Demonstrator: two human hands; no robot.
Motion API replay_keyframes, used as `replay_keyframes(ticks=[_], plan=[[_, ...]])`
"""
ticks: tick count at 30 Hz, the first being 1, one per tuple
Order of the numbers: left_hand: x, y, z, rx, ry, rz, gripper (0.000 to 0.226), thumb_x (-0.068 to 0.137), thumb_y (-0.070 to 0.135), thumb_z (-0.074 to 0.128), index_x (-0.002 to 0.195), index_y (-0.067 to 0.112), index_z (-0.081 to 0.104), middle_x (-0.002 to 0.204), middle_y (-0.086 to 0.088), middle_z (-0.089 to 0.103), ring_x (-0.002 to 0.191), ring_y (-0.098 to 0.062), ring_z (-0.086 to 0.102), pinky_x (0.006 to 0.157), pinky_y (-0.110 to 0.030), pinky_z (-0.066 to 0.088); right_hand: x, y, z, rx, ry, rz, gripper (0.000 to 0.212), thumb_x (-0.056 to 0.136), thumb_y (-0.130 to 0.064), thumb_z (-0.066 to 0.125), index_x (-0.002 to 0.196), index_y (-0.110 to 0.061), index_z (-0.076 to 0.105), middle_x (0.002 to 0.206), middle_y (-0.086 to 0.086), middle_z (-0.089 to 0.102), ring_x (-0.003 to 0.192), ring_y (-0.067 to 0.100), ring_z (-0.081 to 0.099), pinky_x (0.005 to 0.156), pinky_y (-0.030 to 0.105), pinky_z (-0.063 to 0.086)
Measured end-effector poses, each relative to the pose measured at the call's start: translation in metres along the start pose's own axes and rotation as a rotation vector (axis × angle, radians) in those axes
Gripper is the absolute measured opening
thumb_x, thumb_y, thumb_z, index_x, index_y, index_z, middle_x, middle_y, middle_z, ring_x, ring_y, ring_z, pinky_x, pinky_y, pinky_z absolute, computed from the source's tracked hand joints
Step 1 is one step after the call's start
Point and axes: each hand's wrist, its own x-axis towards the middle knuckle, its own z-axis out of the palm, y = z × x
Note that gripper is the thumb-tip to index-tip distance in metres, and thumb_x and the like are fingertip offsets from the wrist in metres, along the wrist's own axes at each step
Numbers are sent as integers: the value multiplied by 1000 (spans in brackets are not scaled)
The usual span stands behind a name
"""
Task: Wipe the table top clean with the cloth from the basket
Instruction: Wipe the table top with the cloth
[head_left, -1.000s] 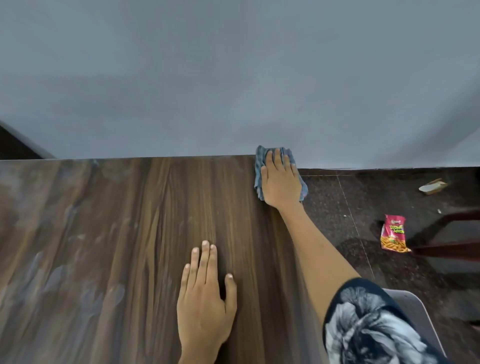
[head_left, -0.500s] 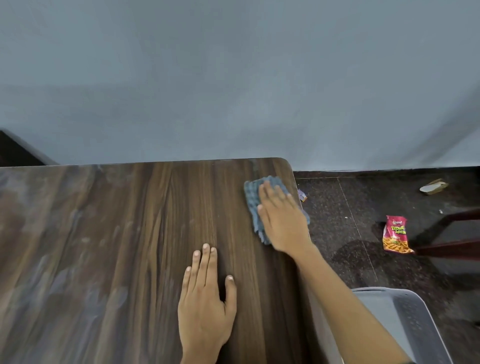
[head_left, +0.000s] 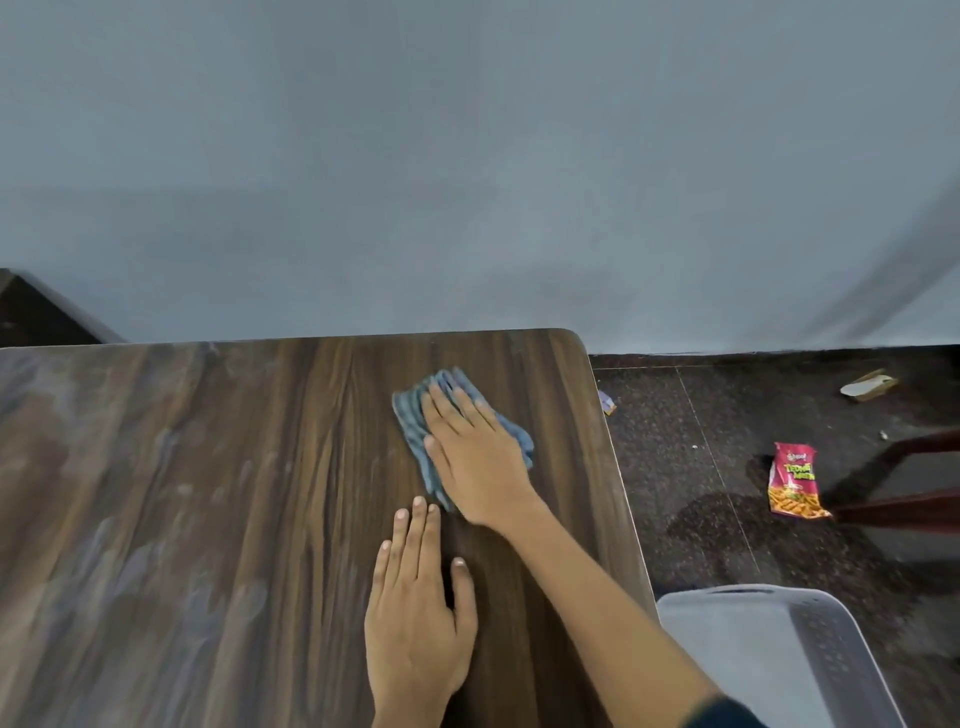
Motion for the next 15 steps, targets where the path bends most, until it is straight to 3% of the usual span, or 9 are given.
replay_keyframes(ticks=[4,8,11,13,15], plan=[[-2,1,0,-49,3,2,58,90,39,25,141,14,36,148,5,31,139,-10,22,113,-32,19,-65,53,-7,-49,66,280,51,102,-32,18,151,-15,14,159,1,12,147,17,9,118,32,3],[-2,1,-1,-36,0,-8,50,95,31,37,142,14,32,149,1,32,139,-10,19,114,-33,20,-43,71,-18,-51,60,470,52,104,-29,15,151,-12,5,160,6,4,147,20,1,119,33,0],[-4,2,-3,-20,-4,-5,54,92,34,33,142,12,34,149,0,34,139,-10,19,114,-31,17,-63,50,-11,-69,10,308,52,103,-29,13,151,-10,4,160,6,3,147,21,-5,120,34,-2],[-4,1,-3,-16,-6,2,56,91,36,30,142,13,34,149,1,33,139,-9,17,115,-29,14,-116,30,-4,-90,-1,147,52,101,-30,16,149,-10,19,158,5,18,146,19,5,120,37,7],[-4,0,-1,-26,0,6,54,94,34,31,142,12,34,150,1,32,140,-8,16,115,-29,13,-164,25,-1,-22,43,170,50,99,-30,22,145,-12,34,153,2,31,143,17,21,115,36,19]])
